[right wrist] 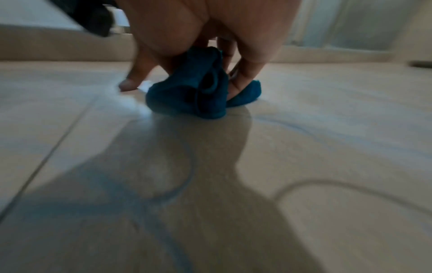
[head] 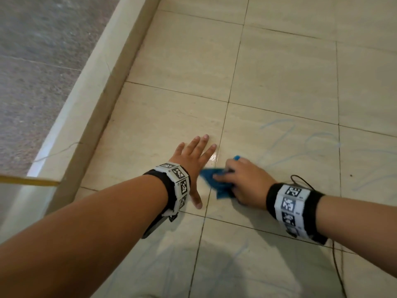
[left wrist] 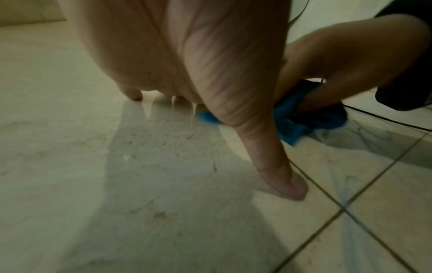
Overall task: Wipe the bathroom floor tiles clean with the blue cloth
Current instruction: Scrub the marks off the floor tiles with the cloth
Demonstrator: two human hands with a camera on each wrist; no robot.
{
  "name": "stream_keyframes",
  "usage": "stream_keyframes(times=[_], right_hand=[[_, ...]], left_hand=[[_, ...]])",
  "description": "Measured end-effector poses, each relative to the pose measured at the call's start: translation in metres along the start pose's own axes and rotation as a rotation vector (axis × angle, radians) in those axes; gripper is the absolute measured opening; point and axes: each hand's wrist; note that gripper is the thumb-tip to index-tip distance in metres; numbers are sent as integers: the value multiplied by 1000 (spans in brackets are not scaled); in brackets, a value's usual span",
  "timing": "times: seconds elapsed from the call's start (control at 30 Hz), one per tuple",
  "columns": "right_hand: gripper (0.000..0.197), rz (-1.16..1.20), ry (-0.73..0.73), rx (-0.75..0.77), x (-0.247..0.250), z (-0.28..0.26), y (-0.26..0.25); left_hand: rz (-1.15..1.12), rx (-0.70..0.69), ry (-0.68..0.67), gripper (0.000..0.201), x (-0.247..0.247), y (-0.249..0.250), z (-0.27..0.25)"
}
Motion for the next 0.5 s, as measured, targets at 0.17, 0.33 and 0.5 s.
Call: stream_keyframes(times=[0.17, 0.33, 0.5], right_hand=[[55, -38, -53, 98, -16, -18, -34], [48, -40, -117, 135, -4, -14, -13], [50, -46, -41, 27, -10, -15, -21]], left_hand=[[-6, -3, -5, 155, 3, -1, -2], [-17, -4, -2, 153, 5, -1, -2], [-77, -23, -35, 148, 9, -4, -2]])
Point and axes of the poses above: each hand's wrist, its own z-axis towards the middle knuckle, its own x-axis out of the back of the hand, y = z × x, and after that the axes turned 11 degrees about x, right-handed
